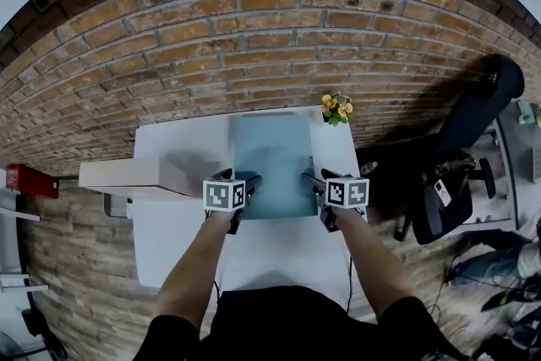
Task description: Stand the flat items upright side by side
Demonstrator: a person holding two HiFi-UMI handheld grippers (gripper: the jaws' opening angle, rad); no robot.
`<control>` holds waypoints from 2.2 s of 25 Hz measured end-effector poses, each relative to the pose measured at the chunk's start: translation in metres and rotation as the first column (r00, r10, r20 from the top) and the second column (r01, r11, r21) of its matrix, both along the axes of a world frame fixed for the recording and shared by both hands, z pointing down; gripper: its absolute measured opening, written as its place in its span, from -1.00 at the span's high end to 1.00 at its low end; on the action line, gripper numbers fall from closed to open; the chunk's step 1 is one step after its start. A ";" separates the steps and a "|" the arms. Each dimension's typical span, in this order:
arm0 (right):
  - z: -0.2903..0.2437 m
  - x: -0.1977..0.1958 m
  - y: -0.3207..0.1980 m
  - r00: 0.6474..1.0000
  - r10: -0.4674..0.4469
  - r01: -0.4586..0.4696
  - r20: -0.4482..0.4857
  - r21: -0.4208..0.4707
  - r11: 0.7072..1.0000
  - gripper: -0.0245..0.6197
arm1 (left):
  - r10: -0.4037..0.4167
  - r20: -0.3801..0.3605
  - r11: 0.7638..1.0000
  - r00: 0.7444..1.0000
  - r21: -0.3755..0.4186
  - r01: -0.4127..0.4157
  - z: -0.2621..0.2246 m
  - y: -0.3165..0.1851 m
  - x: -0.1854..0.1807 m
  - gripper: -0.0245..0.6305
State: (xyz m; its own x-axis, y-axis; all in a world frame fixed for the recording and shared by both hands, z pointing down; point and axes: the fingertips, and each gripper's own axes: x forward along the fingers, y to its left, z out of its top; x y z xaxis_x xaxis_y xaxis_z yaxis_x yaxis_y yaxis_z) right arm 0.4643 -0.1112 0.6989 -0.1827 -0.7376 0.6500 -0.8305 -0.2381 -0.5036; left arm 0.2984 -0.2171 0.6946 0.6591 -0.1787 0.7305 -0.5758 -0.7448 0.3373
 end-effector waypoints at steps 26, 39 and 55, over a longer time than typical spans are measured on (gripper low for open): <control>0.006 0.004 -0.030 0.993 -0.097 0.094 -0.059 -0.056 0.994 0.05 | -0.033 -0.021 0.999 0.999 0.019 0.033 -0.012 -0.017 0.029 -0.08; 0.008 -0.001 0.015 0.996 -0.077 0.074 -0.042 -0.064 0.995 0.05 | -0.009 0.002 0.999 1.000 -0.049 0.009 0.007 0.032 0.018 -0.10; 0.012 -0.001 -0.010 0.984 -0.171 0.174 0.054 -0.076 0.982 -0.18 | 0.069 -0.054 0.996 0.996 -0.052 -0.072 -0.003 0.014 0.031 -0.21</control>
State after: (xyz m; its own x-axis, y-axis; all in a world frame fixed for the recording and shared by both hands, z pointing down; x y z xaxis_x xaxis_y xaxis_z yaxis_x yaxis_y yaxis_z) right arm 0.4636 -0.1207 0.7111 -0.3347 -0.6381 0.6934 -0.8383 -0.1345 -0.5284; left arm 0.3292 -0.2029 0.6911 0.7059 -0.0915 0.7023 -0.5029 -0.7630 0.4060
